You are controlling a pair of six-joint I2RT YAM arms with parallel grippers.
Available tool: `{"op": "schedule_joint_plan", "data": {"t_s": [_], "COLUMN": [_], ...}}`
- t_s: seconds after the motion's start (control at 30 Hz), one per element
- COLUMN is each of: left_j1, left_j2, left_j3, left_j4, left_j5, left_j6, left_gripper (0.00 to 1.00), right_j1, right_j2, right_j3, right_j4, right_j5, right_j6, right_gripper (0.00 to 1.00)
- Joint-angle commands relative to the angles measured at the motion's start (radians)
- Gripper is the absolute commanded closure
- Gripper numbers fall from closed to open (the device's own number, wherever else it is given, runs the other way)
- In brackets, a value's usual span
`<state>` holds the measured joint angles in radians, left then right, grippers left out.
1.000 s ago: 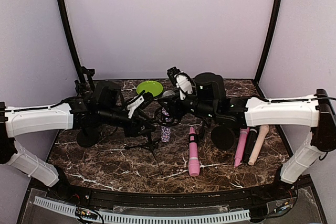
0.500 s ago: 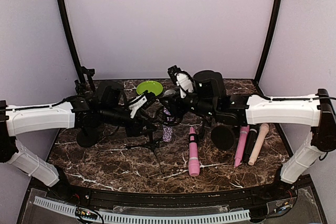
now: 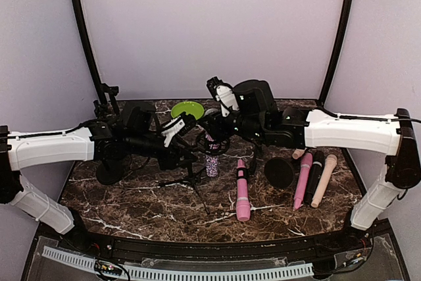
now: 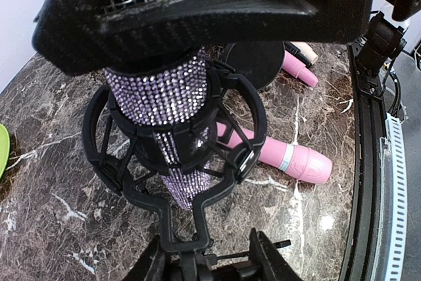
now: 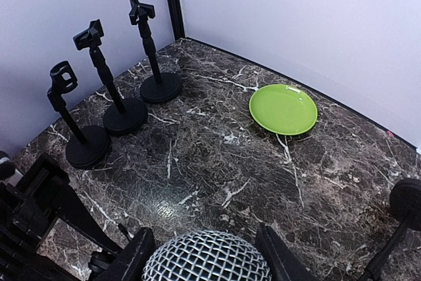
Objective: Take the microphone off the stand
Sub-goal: Remove the microphone from the microphone stand.
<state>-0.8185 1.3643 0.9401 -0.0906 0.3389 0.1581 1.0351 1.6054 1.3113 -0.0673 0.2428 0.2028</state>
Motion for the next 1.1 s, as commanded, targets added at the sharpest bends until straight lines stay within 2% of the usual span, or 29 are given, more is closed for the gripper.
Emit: {"op": "schedule_joint_plan", "data": {"t_s": [0.0,0.17,0.37,0.47,0.63,0.77,1.07], "left_j1": [-0.006,-0.005,-0.004,-0.006,-0.006,-0.007,-0.005], "left_j2": [0.011,0.003,-0.002,0.003,0.015,0.017,0.014], "left_j3": [-0.005,-0.011,-0.017,-0.015,-0.005,-0.004,0.006], "left_j4": [-0.082,-0.071,-0.066,-0.068,-0.088,-0.090,-0.099], "left_j5": [-0.001,0.001,0.002,-0.002,-0.020,-0.027,-0.037], "left_j6": [0.006,0.000,-0.001,0.005,0.014,0.015,0.021], "left_gripper": [1.00,1.00,1.00,1.00,1.00,1.00,1.00], "right_j1": [-0.003,-0.003,-0.003,-0.003,-0.003,-0.004,-0.004], "right_j2": [-0.065,-0.115,-0.127,-0.125,-0.092,-0.060,-0.085], "right_j3": [0.016,-0.055,-0.071,-0.061,0.019,0.084,0.087], "right_j4": [0.230,0.322,0.332,0.319,0.213,0.145,0.151], "right_j5": [-0.099,-0.277,-0.335,-0.301,-0.122,-0.039,-0.072], "right_j6": [-0.035,-0.074,-0.082,-0.069,-0.036,-0.012,-0.039], "right_gripper": [0.79,0.79,0.79,0.79,0.79,0.79,0.78]}}
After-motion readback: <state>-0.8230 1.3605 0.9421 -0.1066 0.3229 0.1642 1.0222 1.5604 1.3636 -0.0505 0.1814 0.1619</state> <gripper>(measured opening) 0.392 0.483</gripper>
